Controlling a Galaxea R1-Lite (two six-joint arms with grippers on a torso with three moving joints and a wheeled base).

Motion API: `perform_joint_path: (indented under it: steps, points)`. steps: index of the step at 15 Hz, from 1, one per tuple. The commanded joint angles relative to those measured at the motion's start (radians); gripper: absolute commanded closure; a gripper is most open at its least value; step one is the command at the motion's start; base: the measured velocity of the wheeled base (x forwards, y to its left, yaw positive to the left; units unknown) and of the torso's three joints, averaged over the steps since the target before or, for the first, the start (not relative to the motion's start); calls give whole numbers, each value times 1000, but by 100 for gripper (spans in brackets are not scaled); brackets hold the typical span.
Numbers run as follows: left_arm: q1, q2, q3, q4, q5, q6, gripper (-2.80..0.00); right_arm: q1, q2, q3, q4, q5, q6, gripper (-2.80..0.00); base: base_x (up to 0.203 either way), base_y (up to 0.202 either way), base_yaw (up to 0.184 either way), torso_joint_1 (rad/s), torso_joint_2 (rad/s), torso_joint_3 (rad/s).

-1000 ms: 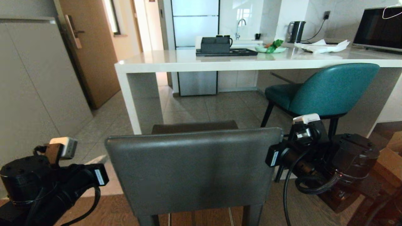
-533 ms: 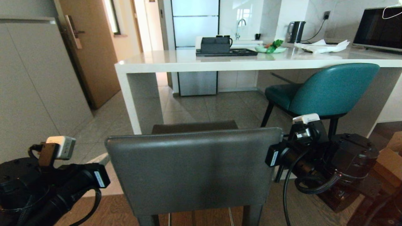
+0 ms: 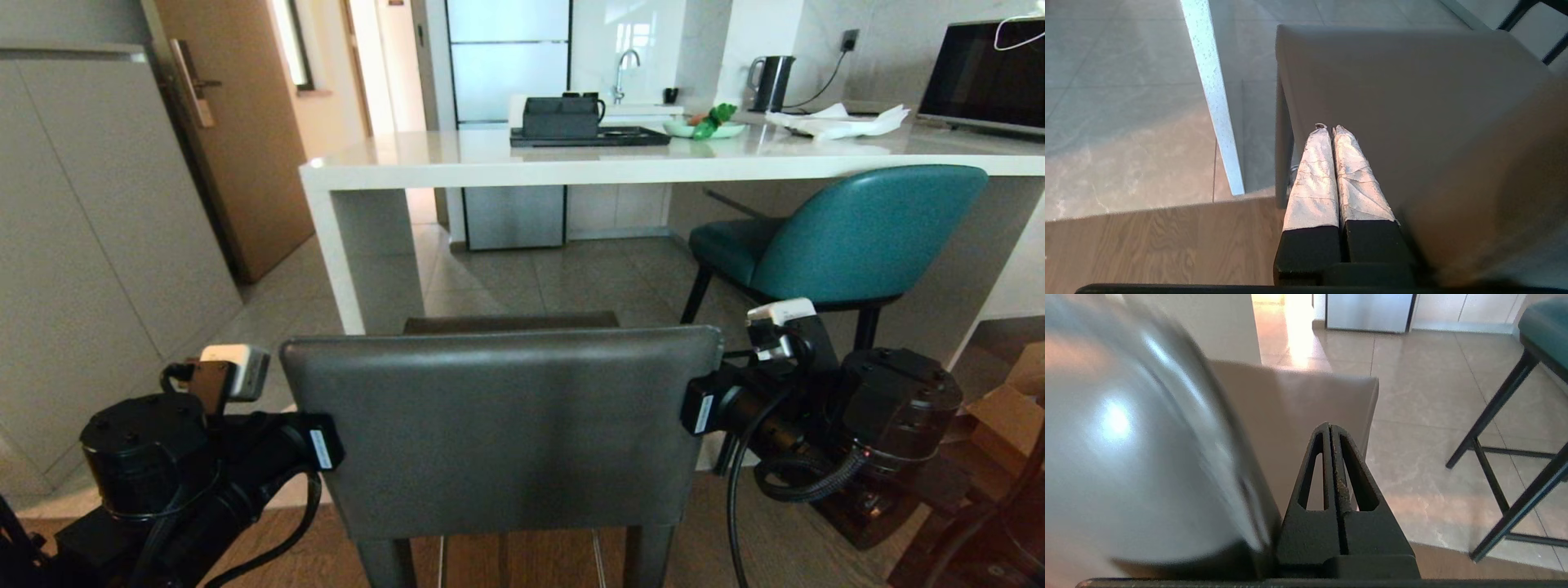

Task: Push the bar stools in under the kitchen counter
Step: Push the gray chair back under the dining table

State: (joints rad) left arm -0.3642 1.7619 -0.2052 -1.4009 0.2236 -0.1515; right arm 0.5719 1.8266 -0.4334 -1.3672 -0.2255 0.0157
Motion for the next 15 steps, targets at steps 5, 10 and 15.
perform_joint_path:
  steps: [5, 10, 15]
  points:
    - [5, 77, -8, -129, -1, 3, 0, -1, 84, -62, -10, 2, -13, 0, 0, 0, 0, 0, 0, 0]
    - [2, 76, -3, -129, -10, 3, 0, -8, 160, -172, -8, 5, -38, 0, 0, 0, 0, 0, 0, 0]
    - [1, 120, -10, -129, -10, 1, 0, -13, 210, -210, -8, 4, -44, 0, 0, 0, 0, 0, 0, 0]
